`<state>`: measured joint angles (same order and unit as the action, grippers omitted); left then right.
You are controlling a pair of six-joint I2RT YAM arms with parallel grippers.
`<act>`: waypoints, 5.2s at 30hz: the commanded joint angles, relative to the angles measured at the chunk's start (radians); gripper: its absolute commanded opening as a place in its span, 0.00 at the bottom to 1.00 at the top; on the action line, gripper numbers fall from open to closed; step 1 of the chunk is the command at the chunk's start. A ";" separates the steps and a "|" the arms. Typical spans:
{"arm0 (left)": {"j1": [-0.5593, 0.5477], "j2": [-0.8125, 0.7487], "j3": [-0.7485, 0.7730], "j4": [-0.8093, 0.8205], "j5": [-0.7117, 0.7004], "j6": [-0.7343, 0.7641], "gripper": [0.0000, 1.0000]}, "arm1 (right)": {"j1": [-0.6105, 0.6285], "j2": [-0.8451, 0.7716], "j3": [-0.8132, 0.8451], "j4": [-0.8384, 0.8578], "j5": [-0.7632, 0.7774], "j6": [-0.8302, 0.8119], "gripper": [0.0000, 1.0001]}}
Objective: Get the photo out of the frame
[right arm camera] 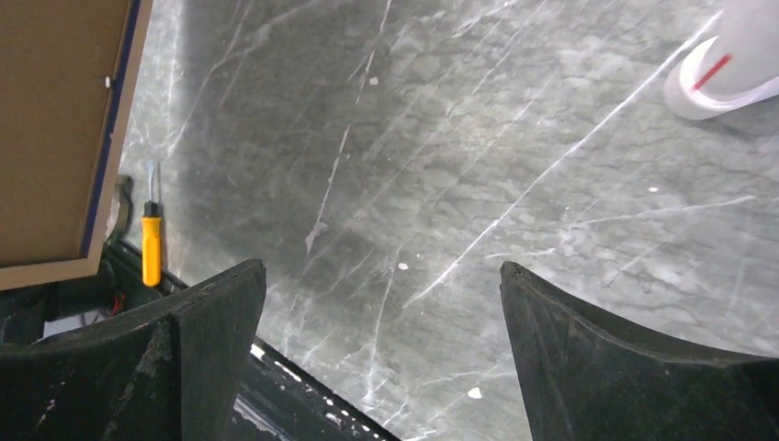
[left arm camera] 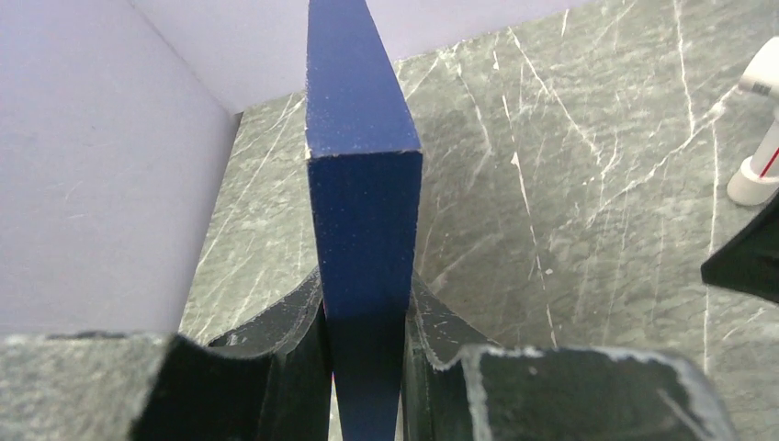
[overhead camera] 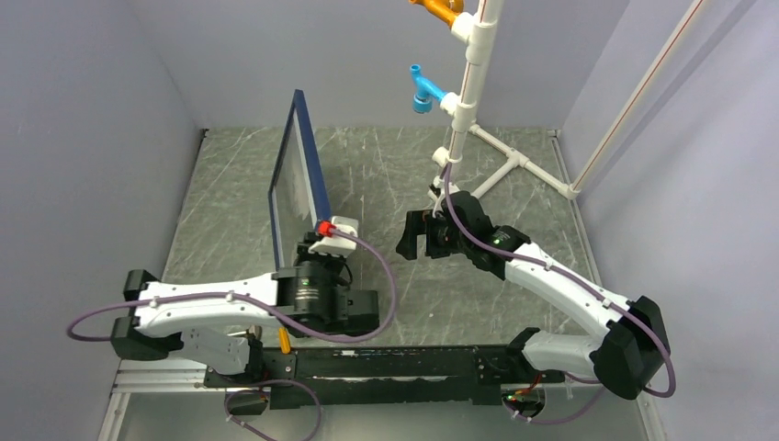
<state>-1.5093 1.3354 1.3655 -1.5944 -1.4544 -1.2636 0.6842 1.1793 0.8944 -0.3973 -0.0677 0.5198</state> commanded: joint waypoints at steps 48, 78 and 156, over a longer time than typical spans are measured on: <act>1.529 -0.586 -0.555 1.350 1.877 0.650 0.00 | 0.144 0.097 -0.215 0.378 0.041 0.182 1.00; 1.855 0.109 -0.571 1.321 1.627 0.510 0.00 | 0.146 0.151 -0.154 0.166 0.181 0.124 0.99; 0.684 -0.602 -0.765 0.718 1.084 -0.049 0.00 | 0.411 -0.045 -0.439 0.483 0.088 0.112 1.00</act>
<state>-0.8223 0.8242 0.5259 -0.9783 -0.4122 -1.4151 1.0920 1.1667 0.4328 -0.0341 0.0010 0.6617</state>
